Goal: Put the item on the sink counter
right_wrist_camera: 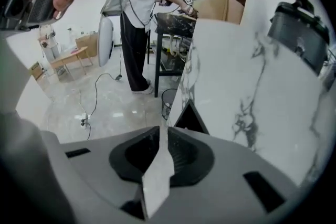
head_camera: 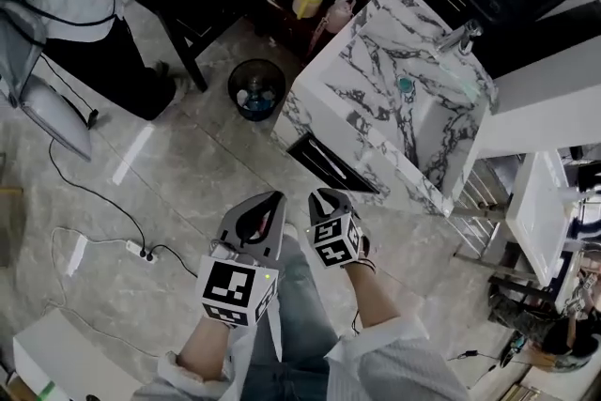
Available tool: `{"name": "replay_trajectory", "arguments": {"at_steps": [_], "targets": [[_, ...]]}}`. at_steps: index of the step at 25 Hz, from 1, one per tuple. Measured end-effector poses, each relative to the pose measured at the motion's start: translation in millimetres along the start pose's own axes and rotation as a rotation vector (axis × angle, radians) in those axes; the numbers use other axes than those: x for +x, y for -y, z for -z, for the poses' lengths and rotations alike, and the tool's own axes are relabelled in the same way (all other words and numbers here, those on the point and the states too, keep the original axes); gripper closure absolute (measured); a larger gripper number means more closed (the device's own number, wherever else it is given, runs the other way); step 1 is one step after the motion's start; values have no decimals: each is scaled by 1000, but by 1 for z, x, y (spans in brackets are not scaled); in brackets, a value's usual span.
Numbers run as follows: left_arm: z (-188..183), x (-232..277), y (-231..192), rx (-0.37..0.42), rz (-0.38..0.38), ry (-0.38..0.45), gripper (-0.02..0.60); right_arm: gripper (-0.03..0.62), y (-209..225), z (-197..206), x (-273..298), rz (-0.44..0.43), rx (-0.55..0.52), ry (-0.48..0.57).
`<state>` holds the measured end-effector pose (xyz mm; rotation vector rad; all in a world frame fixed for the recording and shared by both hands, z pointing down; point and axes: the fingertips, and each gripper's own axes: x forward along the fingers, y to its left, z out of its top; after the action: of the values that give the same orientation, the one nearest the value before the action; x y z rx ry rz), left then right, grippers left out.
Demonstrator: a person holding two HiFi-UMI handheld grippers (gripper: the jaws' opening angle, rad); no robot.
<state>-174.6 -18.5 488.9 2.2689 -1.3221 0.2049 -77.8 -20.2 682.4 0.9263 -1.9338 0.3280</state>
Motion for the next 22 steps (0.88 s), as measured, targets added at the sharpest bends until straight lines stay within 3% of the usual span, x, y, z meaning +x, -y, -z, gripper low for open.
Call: {"name": "replay_trajectory", "arguments": {"at_steps": [10, 16, 22], "targets": [[-79, -11, 76, 71, 73, 74, 565, 551, 56, -100, -160, 25, 238, 335], [-115, -19, 114, 86, 135, 129, 565, 551, 92, -136, -252, 34, 310, 548], [-154, -30, 153, 105, 220, 214, 565, 552, 98, -164, -333, 16, 323, 739]]}}
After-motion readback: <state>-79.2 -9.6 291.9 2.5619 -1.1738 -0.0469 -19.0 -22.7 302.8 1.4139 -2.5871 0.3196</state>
